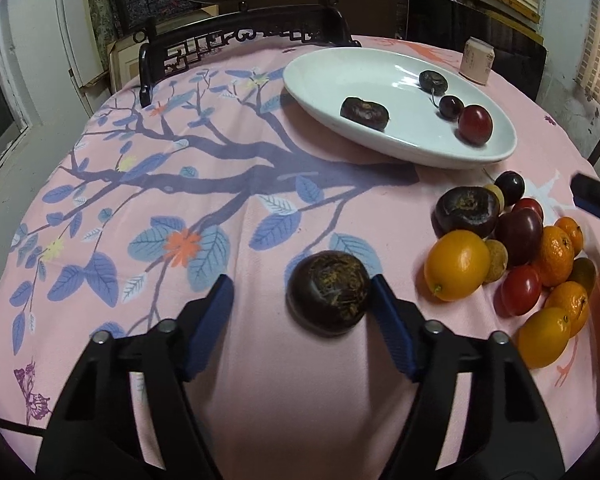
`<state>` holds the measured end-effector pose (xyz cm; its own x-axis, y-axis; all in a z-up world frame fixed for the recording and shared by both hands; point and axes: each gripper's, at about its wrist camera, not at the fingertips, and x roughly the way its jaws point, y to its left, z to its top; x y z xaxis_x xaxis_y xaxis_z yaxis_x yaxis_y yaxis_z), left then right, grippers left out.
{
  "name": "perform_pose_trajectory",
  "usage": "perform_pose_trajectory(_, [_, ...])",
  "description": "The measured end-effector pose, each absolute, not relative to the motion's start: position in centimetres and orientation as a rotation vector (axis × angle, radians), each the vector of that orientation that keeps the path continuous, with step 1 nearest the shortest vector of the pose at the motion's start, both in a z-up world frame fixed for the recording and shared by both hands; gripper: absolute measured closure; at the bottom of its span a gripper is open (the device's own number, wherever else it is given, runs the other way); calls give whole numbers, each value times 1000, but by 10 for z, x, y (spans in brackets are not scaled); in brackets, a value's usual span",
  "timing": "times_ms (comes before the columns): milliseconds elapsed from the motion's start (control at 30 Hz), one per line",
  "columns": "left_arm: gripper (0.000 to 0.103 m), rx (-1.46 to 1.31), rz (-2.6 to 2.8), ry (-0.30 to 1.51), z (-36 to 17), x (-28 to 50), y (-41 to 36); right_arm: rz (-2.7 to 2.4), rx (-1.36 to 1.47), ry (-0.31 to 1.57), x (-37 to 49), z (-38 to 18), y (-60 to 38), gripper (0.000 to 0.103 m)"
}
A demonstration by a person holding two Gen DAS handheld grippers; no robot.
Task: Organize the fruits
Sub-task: 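Grasp a dark brown fruit with the left gripper while the right grasps a tangerine, then carry both fruits to the white plate and open both grippers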
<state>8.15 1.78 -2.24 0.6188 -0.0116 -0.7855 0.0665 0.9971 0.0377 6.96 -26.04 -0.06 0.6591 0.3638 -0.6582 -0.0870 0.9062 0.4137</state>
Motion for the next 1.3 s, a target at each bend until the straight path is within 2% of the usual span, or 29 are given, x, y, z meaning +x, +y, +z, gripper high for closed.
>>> perform_pose_trajectory(200, [38,57,-48,900,-22,81,19,272,438,823,49,-12,-280,35])
perform_pose_trajectory(400, [39,52,-47,900,-21,81,20,270,386,846,50,-16,-268,39])
perform_pose_trajectory(467, [45,51,-44,898,-21,81,20,266,369,850,50,-17,-265,40])
perform_pose_trajectory(567, [52,47,-40,896,-20,80,21,258,321,853,50,-18,-258,51])
perform_pose_trajectory(700, [55,58,-39,897,-21,81,20,251,278,858,53,-20,-251,53])
perform_pose_trajectory(767, [55,62,-40,896,-21,83,20,257,282,856,55,-20,-252,61])
perform_pose_trajectory(867, [60,60,-50,893,-21,83,19,269,275,847,55,-19,-250,66])
perform_pose_trajectory(1300, [62,41,-26,842,-13,79,23,248,324,795,50,-13,-262,66])
